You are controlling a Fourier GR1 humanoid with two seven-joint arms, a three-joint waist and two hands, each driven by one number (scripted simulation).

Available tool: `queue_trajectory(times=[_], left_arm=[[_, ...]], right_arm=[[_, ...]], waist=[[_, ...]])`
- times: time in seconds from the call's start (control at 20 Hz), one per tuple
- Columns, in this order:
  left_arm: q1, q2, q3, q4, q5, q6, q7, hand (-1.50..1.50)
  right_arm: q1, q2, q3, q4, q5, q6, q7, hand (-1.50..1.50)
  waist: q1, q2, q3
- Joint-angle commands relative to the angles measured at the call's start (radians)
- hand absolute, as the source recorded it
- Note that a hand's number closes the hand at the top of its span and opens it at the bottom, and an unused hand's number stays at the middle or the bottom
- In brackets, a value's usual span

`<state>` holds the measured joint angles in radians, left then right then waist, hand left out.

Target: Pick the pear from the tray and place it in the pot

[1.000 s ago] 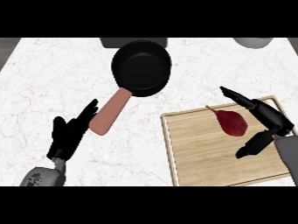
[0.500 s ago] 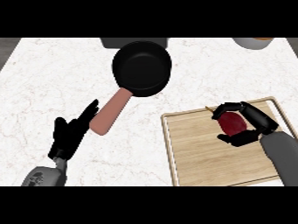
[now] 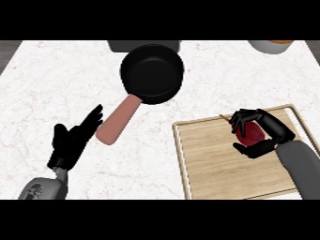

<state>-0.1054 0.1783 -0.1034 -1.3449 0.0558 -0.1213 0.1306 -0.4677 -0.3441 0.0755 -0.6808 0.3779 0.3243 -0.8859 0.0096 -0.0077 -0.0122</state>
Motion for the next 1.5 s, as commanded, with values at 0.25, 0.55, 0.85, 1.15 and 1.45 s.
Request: queue_trajectory(times=[0.25, 0.55, 0.85, 1.15, 1.45], left_arm=[[-0.004, 0.005, 0.006, -0.015, 0.008, -0.016, 0.016, 0.0], [0.017, -0.014, 0.011, -0.065, -0.002, 0.003, 0.061, 0.0], [0.028, -0.016, 0.023, -0.006, -0.011, -0.018, 0.01, 0.0], [0.02, -0.008, 0.032, -0.019, -0.027, -0.013, 0.017, 0.0], [0.068, -0.006, 0.023, -0.082, -0.025, -0.035, 0.028, 0.0]], right_arm=[[0.004, 0.113, -0.263, 0.153, -0.24, -0.132, 0.204, 1.5], [0.042, 0.134, -0.235, -0.119, -0.24, -0.238, 0.346, 1.5], [0.129, 0.132, -0.143, -0.425, -0.138, -0.351, 0.514, 1.5], [0.085, 0.135, -0.062, -0.639, -0.012, -0.433, 0.702, 1.5], [-0.013, 0.113, -0.007, -0.788, 0.091, -0.387, 0.984, 1.5]], waist=[[0.0, 0.015, 0.014], [-0.018, 0.003, 0.011], [-0.022, 0.003, 0.011], [-0.017, 0.003, 0.011], [-0.008, 0.004, 0.012]])
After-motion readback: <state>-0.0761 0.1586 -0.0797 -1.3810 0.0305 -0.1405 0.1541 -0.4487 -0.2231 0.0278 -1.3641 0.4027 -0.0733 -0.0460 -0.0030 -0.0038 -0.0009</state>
